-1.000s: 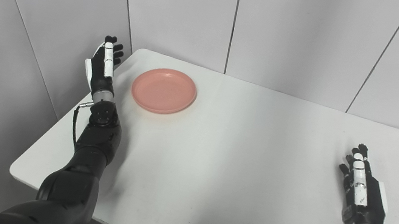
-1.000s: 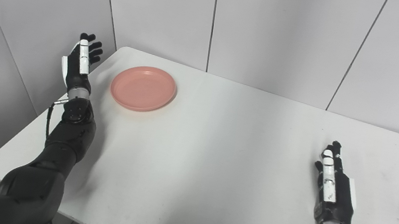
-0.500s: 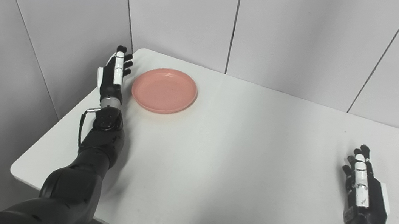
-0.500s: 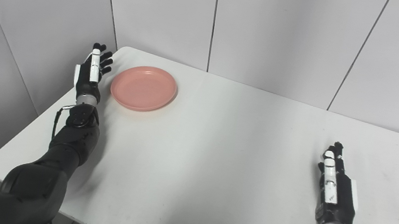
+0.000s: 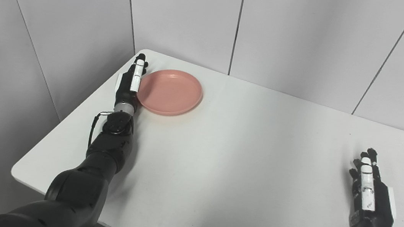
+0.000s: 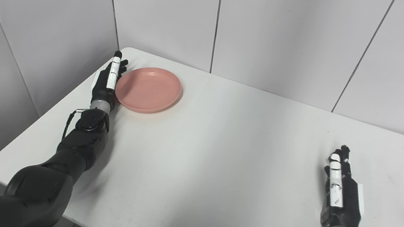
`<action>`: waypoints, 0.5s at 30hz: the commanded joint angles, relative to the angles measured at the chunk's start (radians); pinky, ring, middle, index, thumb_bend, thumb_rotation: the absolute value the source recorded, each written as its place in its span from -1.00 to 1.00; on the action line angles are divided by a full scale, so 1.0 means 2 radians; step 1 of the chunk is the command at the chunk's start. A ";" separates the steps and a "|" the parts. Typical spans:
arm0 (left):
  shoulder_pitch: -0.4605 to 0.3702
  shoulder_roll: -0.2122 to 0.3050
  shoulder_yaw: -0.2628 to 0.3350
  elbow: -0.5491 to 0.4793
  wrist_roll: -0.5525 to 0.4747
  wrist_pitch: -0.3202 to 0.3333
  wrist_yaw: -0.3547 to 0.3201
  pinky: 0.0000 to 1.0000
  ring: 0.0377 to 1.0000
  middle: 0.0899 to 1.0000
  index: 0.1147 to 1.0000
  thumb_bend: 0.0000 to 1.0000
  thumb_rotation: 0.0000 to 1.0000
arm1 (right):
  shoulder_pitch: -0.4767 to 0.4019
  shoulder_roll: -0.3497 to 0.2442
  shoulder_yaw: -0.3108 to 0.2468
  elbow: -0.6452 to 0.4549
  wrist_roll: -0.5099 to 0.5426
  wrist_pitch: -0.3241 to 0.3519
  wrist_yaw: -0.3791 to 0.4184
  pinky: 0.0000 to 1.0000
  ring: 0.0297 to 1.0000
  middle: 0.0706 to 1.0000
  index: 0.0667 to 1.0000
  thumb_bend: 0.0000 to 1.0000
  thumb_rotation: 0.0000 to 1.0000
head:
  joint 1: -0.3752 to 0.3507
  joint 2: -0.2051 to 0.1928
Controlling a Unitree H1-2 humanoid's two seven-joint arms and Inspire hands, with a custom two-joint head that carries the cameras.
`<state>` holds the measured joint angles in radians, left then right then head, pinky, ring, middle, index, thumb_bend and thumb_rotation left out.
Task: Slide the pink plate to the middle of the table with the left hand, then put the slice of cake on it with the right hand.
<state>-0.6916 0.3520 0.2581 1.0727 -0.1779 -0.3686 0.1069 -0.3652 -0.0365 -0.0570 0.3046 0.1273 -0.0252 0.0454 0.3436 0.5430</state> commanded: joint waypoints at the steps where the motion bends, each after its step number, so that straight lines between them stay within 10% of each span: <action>1: -0.026 0.002 -0.001 -0.007 -0.006 0.001 -0.016 0.98 0.87 0.79 0.81 0.54 1.00 | -0.015 0.000 -0.001 -0.007 0.001 -0.005 0.002 1.00 0.95 0.97 0.98 0.05 0.68 | 0.000 0.001; 15: -0.017 -0.017 0.013 -0.051 -0.062 0.036 -0.082 0.83 0.77 0.71 0.71 0.52 1.00 | -0.011 0.002 -0.001 -0.014 0.001 0.001 0.000 1.00 0.95 0.97 0.99 0.03 0.69 | -0.002 0.001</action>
<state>-0.6833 0.3198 0.2835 1.0081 -0.2879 -0.2955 -0.0252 -0.3641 -0.0365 -0.0569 0.2982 0.1285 -0.0154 0.0440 0.3390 0.5446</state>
